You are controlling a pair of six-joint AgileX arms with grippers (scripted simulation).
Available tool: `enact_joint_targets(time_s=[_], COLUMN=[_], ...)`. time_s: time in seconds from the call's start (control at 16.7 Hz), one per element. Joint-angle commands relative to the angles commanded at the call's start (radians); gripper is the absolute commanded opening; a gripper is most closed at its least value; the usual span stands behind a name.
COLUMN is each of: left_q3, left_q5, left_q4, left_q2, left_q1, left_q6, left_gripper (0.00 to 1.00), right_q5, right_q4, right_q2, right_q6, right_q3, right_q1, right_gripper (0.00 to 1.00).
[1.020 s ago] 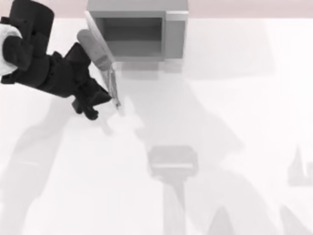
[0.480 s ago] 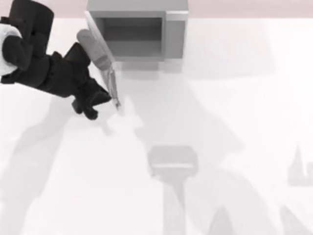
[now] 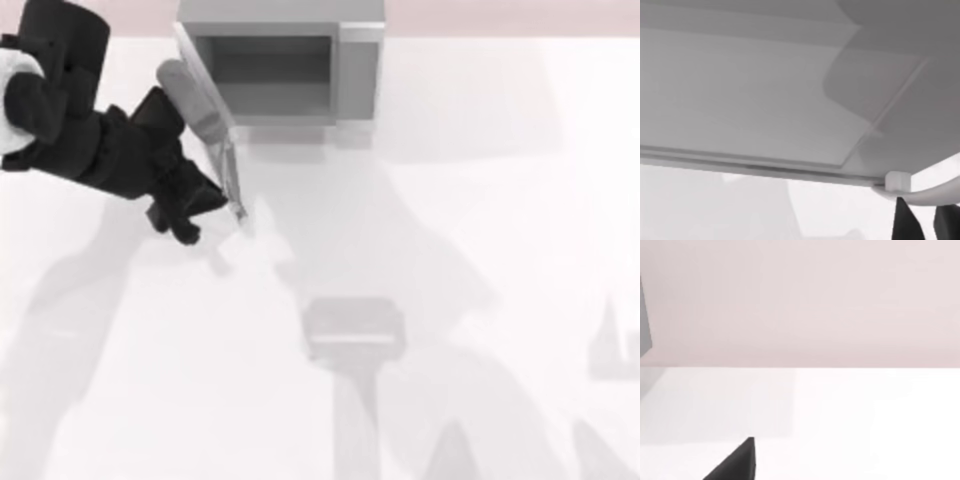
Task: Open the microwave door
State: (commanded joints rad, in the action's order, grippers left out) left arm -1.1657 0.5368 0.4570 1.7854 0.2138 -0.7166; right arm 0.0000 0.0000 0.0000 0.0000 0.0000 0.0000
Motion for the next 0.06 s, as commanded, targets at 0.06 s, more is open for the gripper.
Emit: enact_joint_targets(time_s=[0.06], left_q3=[0.000], left_q5=[0.000], left_q4=[0.000], left_q2=[0.000], left_q1=[0.000], left_q6=[0.000], left_gripper=[0.00], right_q5=[0.000], right_q4=[0.000], right_q2=[0.000], right_q6=[0.000], right_q3=[0.000], right_q1=[0.000], right_gripper=[1.00])
